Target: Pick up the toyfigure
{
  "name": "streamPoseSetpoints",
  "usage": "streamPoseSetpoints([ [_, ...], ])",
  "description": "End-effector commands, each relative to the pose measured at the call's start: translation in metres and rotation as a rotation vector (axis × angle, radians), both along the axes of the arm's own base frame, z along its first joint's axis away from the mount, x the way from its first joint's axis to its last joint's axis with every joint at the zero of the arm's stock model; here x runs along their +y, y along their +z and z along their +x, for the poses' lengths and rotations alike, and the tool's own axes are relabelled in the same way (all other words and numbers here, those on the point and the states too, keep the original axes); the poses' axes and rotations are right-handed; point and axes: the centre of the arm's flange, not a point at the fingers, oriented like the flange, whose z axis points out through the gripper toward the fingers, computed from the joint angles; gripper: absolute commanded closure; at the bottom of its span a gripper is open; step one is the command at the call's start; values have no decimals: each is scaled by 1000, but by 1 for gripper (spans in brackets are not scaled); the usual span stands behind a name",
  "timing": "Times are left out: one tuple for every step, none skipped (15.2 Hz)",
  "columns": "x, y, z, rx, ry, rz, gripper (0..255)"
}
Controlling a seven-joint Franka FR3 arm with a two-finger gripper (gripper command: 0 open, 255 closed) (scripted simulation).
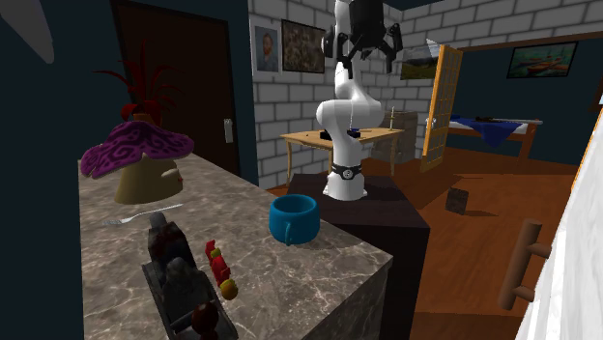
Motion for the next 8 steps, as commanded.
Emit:
streamPoseSetpoints([
  [0, 0, 0, 0, 0, 0, 0],
  [-8, -9, 3, -1, 6, -3, 0],
  [-17, -18, 7, -2, 12, -6, 0],
  [-25, -27, 11, -2, 19, -8, 0],
  [-34, -36, 14, -3, 25, -11, 0],
  [-42, -45, 18, -4, 31, -14, 0],
  [-51, -54, 22, -5, 37, -17, 0],
  [-59, -63, 25, -6, 44, -20, 0],
])
